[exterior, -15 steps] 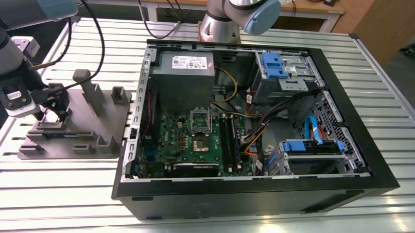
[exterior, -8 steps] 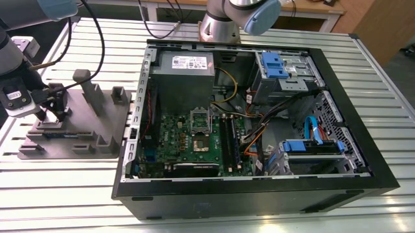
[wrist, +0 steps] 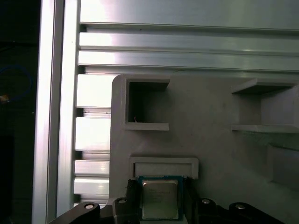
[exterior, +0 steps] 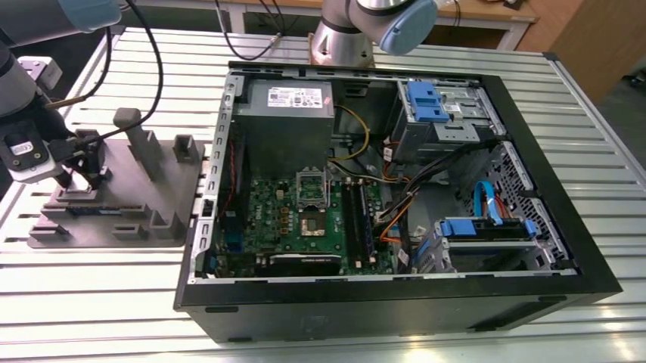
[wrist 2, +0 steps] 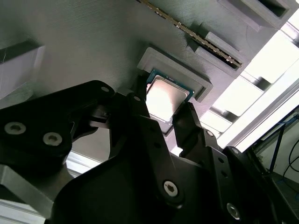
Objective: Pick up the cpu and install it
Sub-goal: 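Pick up the cpu and move it towards the insertion slot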
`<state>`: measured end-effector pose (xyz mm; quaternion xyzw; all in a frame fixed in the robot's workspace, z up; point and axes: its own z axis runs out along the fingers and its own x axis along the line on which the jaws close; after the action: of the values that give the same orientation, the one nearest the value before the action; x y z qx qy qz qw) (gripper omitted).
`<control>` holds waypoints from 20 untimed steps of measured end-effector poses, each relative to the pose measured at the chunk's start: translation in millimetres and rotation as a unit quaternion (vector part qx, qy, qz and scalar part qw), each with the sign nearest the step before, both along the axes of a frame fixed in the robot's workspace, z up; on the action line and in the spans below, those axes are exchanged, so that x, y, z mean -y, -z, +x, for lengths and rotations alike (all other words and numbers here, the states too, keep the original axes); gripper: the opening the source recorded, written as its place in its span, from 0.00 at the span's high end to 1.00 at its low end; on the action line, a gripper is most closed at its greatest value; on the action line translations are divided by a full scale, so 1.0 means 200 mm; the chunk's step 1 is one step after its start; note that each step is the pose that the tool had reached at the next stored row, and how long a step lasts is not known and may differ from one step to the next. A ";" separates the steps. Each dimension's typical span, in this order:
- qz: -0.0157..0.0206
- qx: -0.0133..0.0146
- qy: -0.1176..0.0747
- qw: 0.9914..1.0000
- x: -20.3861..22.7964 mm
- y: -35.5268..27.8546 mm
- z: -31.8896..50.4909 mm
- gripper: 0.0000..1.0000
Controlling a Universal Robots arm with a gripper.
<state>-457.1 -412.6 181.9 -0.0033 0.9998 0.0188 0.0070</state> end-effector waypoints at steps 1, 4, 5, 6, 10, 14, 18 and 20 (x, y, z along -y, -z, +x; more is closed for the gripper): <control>0.000 0.000 0.000 1.000 0.000 -0.001 0.001 0.53; 0.000 0.000 0.002 1.000 0.000 0.000 0.003 0.53; 0.000 0.000 0.003 1.000 0.000 0.000 0.005 0.53; 0.000 0.000 0.004 1.000 0.000 0.000 0.006 0.53; 0.000 0.000 0.007 1.000 0.000 0.000 0.010 0.53; 0.000 0.000 0.007 1.000 0.000 0.000 0.011 0.53; 0.000 0.000 0.007 1.000 0.000 0.000 0.011 0.52; 0.000 0.000 0.007 1.000 0.000 0.000 0.011 0.45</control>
<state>-455.0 -412.6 182.0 0.0033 0.9998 0.0188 0.0071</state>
